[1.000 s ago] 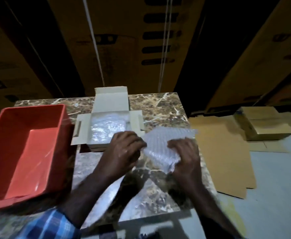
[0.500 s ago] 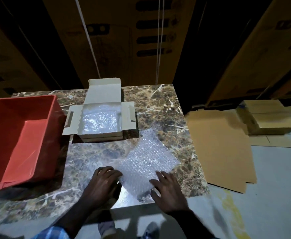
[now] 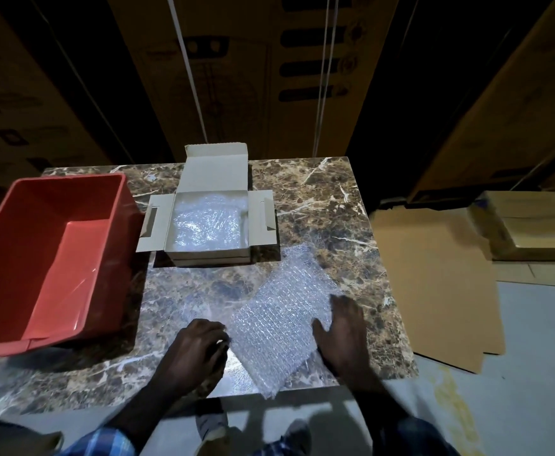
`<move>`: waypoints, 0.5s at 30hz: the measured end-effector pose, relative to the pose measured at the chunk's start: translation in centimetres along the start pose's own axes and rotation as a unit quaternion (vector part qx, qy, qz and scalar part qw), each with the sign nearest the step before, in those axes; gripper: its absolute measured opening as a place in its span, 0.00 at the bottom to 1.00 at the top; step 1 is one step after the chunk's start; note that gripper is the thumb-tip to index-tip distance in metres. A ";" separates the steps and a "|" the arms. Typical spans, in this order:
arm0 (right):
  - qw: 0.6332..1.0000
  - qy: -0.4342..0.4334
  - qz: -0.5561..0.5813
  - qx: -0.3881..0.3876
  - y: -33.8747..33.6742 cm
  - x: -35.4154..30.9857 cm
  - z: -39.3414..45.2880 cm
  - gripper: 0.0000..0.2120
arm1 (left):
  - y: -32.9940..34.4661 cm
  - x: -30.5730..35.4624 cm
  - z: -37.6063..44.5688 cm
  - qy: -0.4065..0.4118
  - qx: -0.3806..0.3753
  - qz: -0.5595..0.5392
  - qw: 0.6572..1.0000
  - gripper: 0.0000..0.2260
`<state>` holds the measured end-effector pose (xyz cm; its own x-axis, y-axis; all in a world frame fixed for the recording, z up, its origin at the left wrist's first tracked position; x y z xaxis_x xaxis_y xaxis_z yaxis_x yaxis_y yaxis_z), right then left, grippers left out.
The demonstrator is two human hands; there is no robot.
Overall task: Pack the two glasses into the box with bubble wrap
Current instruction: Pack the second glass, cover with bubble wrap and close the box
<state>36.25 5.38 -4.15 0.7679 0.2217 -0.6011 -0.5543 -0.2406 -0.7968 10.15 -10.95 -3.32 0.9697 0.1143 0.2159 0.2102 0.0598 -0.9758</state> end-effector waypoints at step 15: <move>0.961 -0.254 0.077 0.082 0.4 -5.5 -1.0 0.09 | -2.2 3.2 1.9 -0.267 0.046 -0.206 0.940 0.21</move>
<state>32.13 3.09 -1.15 0.4401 0.6376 -0.6323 -0.7237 -0.1651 -0.6701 12.50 -8.81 -0.40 0.6032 0.5425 0.5847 0.5189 0.2898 -0.8042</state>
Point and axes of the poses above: each hand's wrist, its own z-axis towards the middle knuckle, its own y-axis out of the palm, x = y × z, the point moved 2 cm from there along z, towards the middle knuckle, and after that the axes turned 11 degrees about z, right-handed, at the moved point
